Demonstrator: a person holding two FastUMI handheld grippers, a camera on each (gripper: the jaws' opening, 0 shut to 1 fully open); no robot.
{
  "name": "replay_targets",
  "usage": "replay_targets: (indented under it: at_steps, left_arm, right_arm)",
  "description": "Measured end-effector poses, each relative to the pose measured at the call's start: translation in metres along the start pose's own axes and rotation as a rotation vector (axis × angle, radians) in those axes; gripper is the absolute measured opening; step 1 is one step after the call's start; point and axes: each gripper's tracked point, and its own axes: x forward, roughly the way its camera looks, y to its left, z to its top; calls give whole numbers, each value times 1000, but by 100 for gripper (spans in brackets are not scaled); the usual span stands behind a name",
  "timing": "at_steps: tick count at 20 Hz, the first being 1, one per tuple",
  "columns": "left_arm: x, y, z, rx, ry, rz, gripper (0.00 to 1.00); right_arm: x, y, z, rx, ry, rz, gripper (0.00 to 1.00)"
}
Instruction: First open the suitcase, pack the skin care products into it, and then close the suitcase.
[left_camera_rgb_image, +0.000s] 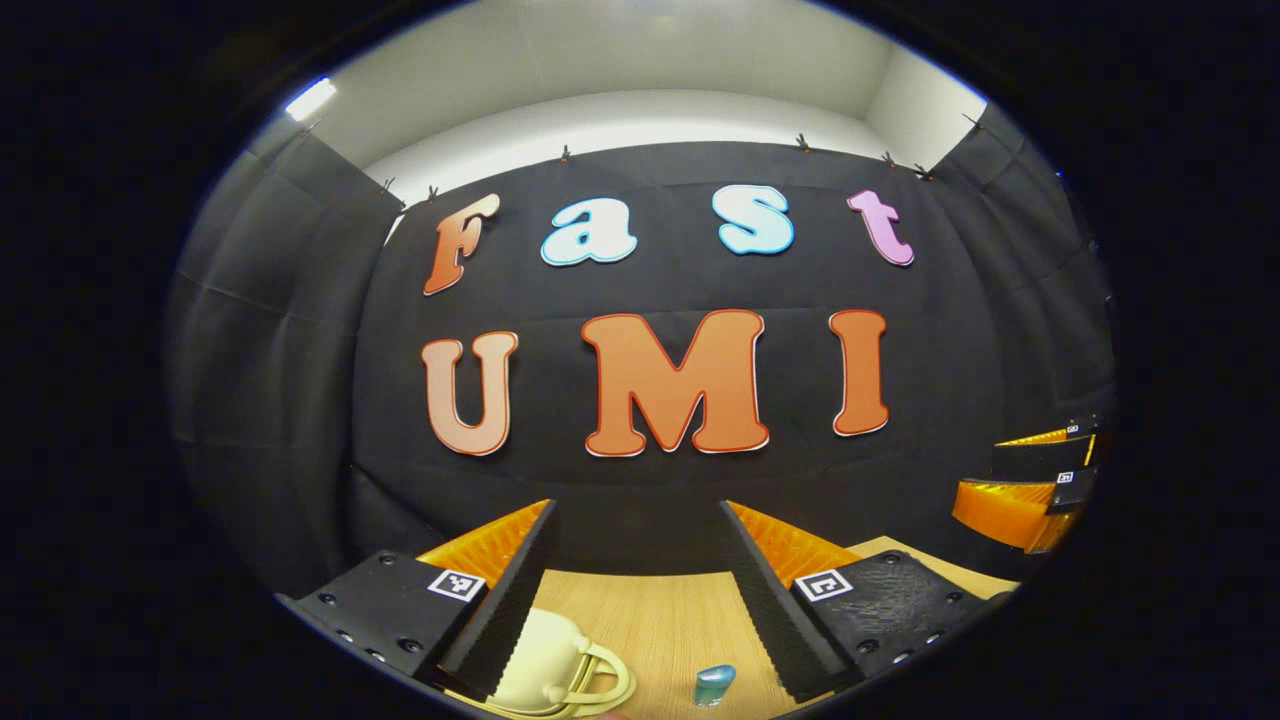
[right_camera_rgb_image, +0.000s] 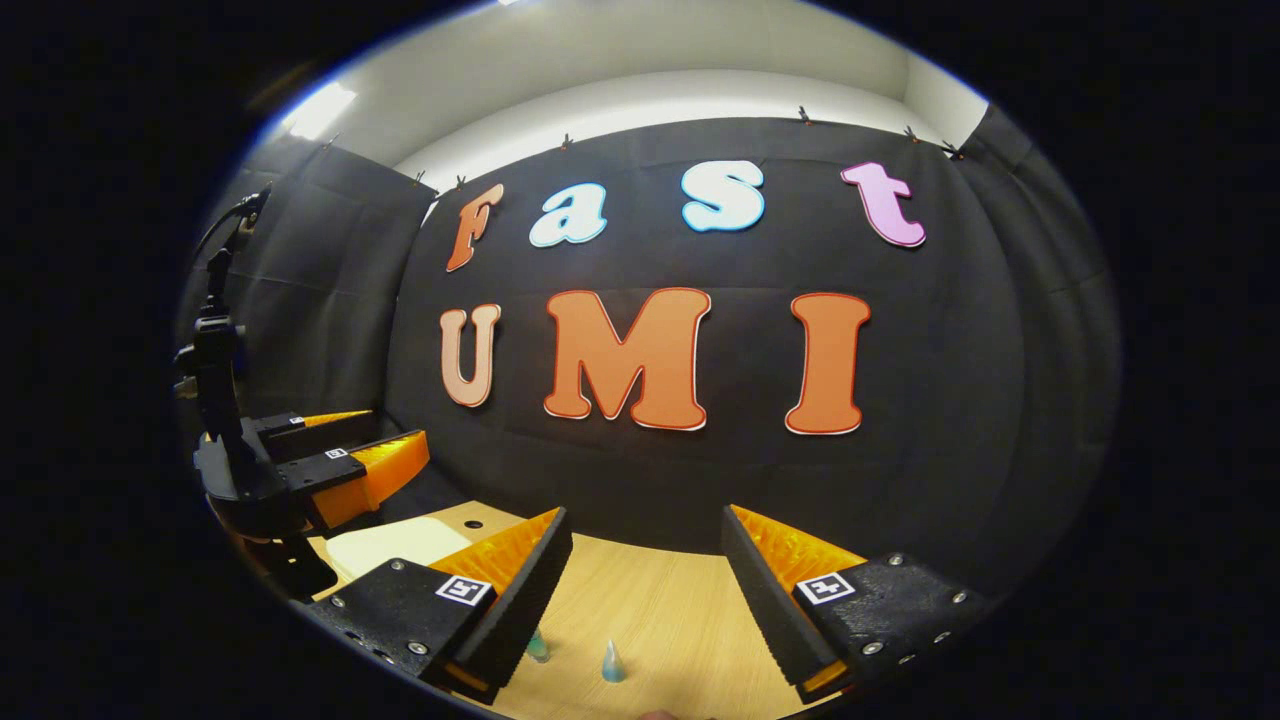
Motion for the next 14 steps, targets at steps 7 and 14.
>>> replay_targets:
  at_steps: [7, 14]
  left_arm:
    - [14, 51, -16, 25, 24, 14, 98]
    - [22, 66, -83, 263, 120, -93, 99]
  right_arm:
    - [19, 27, -9, 13, 26, -8, 95]
    - [37, 49, -20, 28, 75, -73, 95]
